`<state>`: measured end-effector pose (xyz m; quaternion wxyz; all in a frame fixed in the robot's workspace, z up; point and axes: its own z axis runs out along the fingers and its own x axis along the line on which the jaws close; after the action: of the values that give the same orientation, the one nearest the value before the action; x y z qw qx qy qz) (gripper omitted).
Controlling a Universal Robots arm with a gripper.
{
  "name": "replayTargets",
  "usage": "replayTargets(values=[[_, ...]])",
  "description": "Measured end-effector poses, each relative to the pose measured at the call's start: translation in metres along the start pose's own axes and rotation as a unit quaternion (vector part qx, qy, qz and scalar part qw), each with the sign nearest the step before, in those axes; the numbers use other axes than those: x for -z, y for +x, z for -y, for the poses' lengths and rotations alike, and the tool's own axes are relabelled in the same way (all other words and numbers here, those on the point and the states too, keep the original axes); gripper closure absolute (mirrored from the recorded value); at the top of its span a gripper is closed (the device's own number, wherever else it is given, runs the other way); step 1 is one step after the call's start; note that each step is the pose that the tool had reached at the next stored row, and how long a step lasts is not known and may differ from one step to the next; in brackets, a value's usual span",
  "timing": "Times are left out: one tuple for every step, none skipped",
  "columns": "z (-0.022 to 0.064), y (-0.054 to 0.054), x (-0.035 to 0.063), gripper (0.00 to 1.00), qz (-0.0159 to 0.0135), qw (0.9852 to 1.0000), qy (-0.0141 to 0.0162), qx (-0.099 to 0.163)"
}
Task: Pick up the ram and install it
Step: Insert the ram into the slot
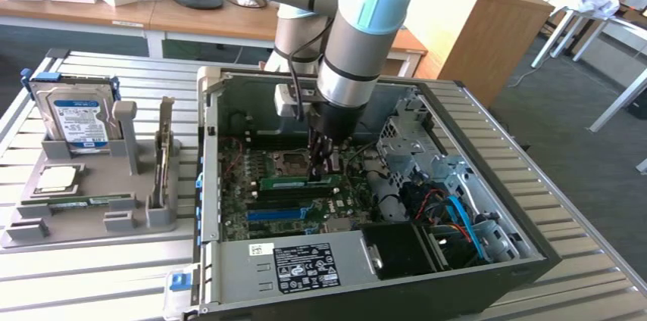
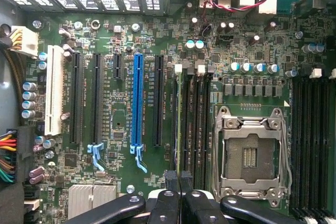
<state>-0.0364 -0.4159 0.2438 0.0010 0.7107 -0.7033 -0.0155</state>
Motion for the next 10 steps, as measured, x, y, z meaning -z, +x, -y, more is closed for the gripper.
replayTargets(values=[[0.0000, 0.0000, 0.0000, 0.89, 0.0000, 1.0000, 0.0000, 0.000], [-0.0001, 0.0004, -0.0002, 0.89, 0.0002, 1.0000, 0.0001, 0.000], [-0.0001, 0.0008, -0.0001, 0.89, 0.0001, 1.0000, 0.0000, 0.000], [-0.0001, 0.0013, 0.0000, 0.89, 0.0000, 1.0000, 0.0000, 0.000], [0.0000, 0.0017, 0.0000, 0.89, 0.0000, 1.0000, 0.0000, 0.000], [0.0000, 0.0019, 0.0000, 0.89, 0.0001, 1.0000, 0.0000, 0.000], [0.0000, 0.0019, 0.0000, 0.89, 0.0001, 1.0000, 0.0000, -0.002], [0.0000, 0.0019, 0.0000, 0.89, 0.0001, 1.0000, 0.0001, -0.004], [0.0000, 0.0020, 0.0000, 0.89, 0.0001, 1.0000, 0.0001, -0.005], [0.0000, 0.0020, 0.0000, 0.89, 0.0001, 1.0000, 0.0001, -0.005]])
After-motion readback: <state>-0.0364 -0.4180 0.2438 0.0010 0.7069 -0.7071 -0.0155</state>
